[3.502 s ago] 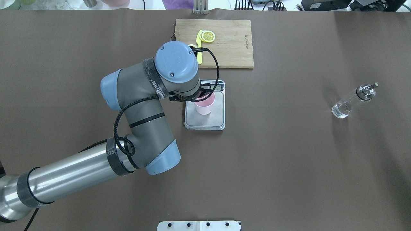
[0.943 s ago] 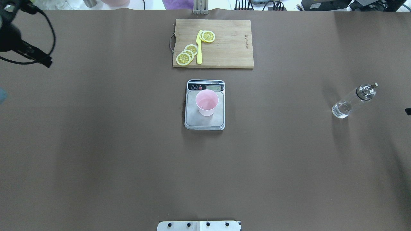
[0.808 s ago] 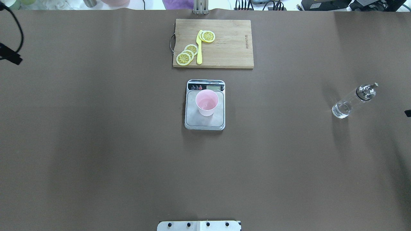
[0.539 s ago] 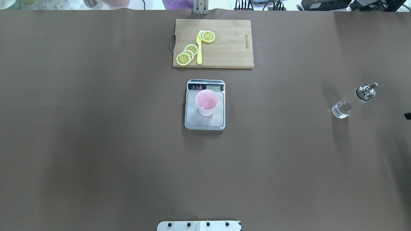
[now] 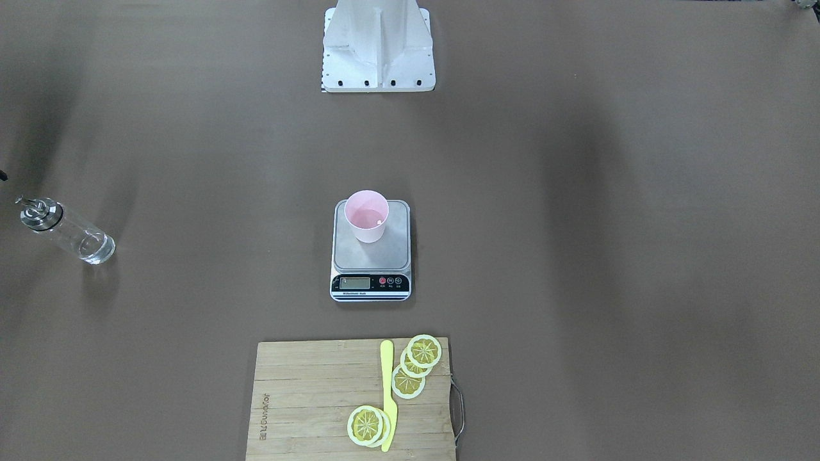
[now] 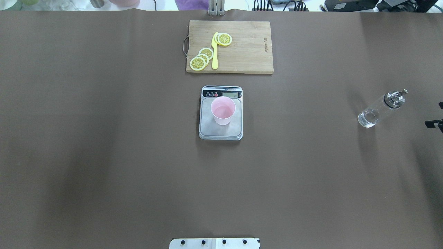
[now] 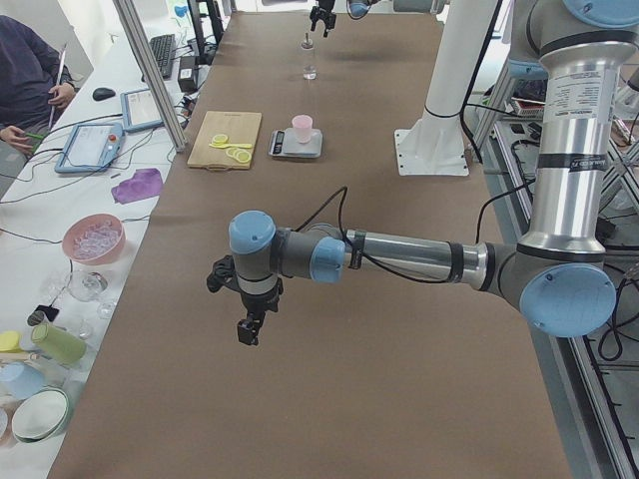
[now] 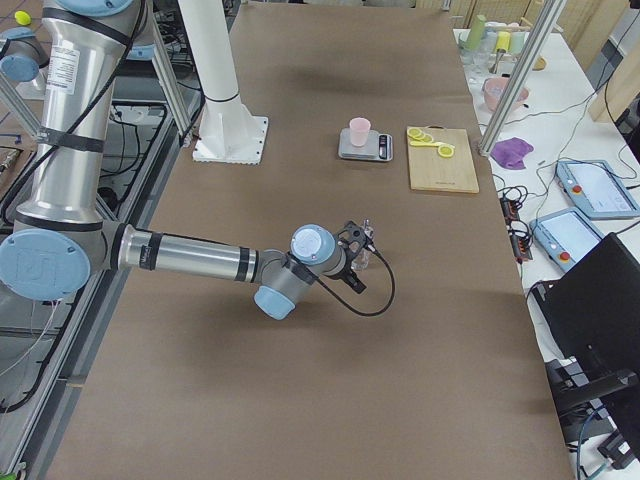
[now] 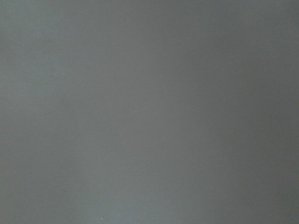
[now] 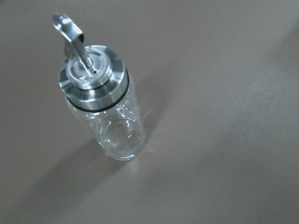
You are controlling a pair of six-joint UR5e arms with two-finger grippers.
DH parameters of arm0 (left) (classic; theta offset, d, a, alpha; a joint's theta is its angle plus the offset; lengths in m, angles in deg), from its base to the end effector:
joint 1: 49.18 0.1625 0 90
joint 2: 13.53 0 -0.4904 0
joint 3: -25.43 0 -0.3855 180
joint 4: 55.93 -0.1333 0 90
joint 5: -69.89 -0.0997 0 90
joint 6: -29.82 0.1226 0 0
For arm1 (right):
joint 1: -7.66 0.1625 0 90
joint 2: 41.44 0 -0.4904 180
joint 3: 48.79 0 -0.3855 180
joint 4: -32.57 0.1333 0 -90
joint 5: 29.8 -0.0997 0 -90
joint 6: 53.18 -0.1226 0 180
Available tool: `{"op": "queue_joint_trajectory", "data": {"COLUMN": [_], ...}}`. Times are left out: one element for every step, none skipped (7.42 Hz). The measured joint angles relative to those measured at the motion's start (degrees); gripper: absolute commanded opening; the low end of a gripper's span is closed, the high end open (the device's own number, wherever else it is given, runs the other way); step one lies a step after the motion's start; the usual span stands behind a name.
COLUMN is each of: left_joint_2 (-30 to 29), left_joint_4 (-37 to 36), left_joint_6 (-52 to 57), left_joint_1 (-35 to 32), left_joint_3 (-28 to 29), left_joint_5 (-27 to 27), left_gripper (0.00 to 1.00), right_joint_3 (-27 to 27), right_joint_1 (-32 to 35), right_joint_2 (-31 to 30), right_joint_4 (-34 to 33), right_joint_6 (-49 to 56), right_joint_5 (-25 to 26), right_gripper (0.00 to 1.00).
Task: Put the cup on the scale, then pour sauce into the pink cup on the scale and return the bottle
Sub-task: 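Move the right gripper to the glass sauce bottle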
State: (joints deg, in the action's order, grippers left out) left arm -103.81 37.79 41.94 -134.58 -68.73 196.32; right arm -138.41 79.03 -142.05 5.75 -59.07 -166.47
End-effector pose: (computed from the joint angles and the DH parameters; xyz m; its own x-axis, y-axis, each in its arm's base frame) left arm -0.0202 -0.5027 0.7065 0.7608 0.3524 -0.5449 -0.2446 0.9335 0.2622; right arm -0.0910 -0.4080 0.6908 0.4843 -0.7001 0.5247 0.1469 0.6562 0.7401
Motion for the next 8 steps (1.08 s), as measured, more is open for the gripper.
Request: {"op": "queue_joint_trajectory", "data": {"left_joint_2": [0.46, 0.67, 0.94, 1.25, 1.41, 1.46, 1.48, 1.5], "left_joint_4": [0.73, 0.98, 1.07, 1.09, 1.1, 1.11, 1.11, 1.11], "left_joint_6": [-0.09, -0.18, -0.22, -0.24, -0.23, -0.21, -0.23, -0.24], "left_joint_1": [-0.01, -0.03, -0.03, -0.03, -0.03, -0.03, -0.04, -0.03], "left_joint_3": [0.14, 0.29, 0.33, 0.27, 0.24, 0.23, 0.25, 0.27], "left_joint_5": [0.02, -0.01, -0.03, -0.03, -0.03, -0.03, -0.04, -0.04], "left_gripper": [0.98, 0.98, 0.98, 0.98, 0.98, 0.98, 0.98, 0.98], "right_joint_3": [2.28, 5.56, 8.9, 11.64, 13.36, 14.13, 14.41, 14.49], "right_joint_1": [-0.86, -1.55, -2.0, -2.53, -3.21, -4.12, -4.88, -5.34], "right_joint_2": [1.74, 3.69, 5.43, 6.92, 8.23, 9.12, 9.58, 9.74], "right_joint_4": [2.37, 5.63, 9.04, 12.1, 14.19, 15.19, 15.74, 16.18], "right_joint_6": [0.44, 1.1, 1.46, 1.6, 1.67, 1.7, 1.7, 1.69], "right_joint_5": [-0.04, -0.03, 0.01, 0.03, 0.08, 0.18, 0.21, 0.2], "right_gripper": [0.98, 0.98, 0.98, 0.98, 0.98, 0.98, 0.98, 0.99]}}
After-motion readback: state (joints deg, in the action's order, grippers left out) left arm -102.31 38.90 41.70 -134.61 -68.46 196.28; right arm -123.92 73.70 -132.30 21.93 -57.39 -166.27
